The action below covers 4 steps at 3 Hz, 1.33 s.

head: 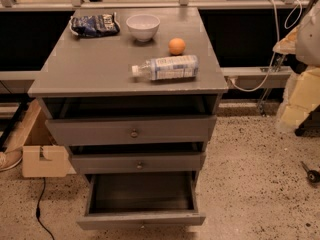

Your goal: Close bottom drawer

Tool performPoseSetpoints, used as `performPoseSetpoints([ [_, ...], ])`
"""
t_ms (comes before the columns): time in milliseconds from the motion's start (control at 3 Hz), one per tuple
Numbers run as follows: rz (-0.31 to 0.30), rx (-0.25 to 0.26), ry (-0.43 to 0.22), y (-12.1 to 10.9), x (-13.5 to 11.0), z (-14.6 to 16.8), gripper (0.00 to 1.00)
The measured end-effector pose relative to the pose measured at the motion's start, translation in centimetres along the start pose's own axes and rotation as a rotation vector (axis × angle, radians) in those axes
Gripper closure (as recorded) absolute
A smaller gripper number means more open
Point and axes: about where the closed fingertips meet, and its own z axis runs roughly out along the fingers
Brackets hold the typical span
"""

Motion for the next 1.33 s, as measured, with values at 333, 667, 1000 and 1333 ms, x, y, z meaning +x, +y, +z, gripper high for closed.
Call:
performPoseSetpoints([
  [333,0.000,0.000,0.000,0.0,0.0,0.0,0.00],
  [667,0.006,-0.092,-0.040,2.0,-0.7,4.1,0.00],
  [1000,0.040,-0.247,-0.164,6.6,-3.6,11.6,0.00],
  [1333,0.114,-0.427,-0.284,13.5,-6.6,20.6,0.00],
])
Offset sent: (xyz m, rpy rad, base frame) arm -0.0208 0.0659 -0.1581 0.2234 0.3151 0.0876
